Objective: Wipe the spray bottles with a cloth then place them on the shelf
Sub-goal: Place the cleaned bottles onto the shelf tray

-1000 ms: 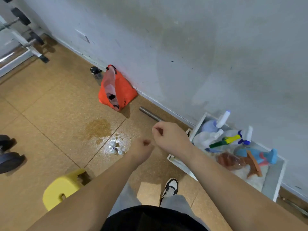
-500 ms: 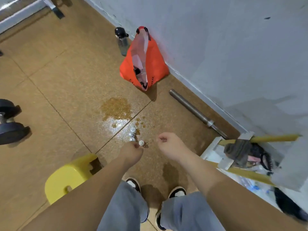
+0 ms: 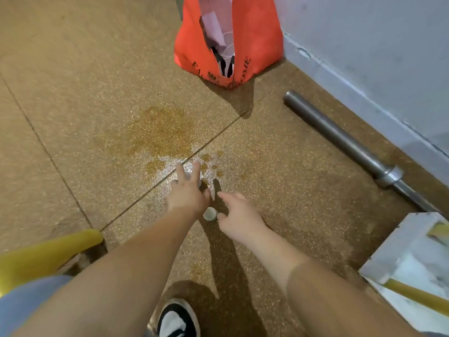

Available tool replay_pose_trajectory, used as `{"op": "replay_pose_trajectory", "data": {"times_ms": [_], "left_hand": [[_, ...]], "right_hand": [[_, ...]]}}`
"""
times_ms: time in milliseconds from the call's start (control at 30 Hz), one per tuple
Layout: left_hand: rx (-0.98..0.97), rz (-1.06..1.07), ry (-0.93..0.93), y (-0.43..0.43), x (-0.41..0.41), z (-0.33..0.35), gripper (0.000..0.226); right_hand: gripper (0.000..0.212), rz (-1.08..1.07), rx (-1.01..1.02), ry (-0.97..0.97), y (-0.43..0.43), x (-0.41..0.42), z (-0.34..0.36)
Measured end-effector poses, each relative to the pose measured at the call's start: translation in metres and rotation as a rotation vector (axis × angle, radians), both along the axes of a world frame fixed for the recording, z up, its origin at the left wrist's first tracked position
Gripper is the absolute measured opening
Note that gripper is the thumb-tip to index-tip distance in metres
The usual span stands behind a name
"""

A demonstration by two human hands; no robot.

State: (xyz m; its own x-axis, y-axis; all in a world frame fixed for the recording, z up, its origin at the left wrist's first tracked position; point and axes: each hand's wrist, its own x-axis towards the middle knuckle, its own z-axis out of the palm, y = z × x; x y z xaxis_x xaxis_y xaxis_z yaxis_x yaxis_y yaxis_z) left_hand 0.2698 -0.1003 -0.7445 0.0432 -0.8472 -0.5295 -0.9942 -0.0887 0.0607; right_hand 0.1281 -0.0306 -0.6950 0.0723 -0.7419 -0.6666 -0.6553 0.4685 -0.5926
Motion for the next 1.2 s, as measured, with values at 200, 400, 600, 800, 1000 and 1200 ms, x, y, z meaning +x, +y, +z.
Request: {"op": "replay_pose_trajectory", "data": {"times_ms": [200, 400, 600, 800, 1000, 1200], "left_hand": [[-0.134, -0.037, 0.002, -0.004, 0.013, -0.045, 0.064], [-0.185, -0.062, 0.071, -0.004, 0.027, -0.056, 0.041], [-0.128, 0.048, 0.111, -0.023, 0.035, -0.052, 0.037], [-0.102, -0.062, 0.119, -0.026, 0.024, -0.039, 0.025], [-0.11, -0.175, 0.182, -0.029, -0.007, -0.004, 0.026], [-0.221, -0.344, 0.241, -0.03, -0.047, 0.093, 0.029]], "right_hand": [[0.07, 0.054, -0.015, -0.009, -0.006, 0.031, -0.057], [0.047, 0.068, -0.03, -0.02, -0.009, 0.042, -0.075], [0.028, -0.163, 0.042, -0.127, -0.011, 0.038, -0.084], [0.026, -0.433, 0.006, -0.187, -0.015, 0.029, -0.074], [0.023, -0.553, -0.052, -0.125, -0.016, -0.002, -0.045], [0.02, -0.647, -0.139, -0.103, -0.007, -0.038, 0.047]]}}
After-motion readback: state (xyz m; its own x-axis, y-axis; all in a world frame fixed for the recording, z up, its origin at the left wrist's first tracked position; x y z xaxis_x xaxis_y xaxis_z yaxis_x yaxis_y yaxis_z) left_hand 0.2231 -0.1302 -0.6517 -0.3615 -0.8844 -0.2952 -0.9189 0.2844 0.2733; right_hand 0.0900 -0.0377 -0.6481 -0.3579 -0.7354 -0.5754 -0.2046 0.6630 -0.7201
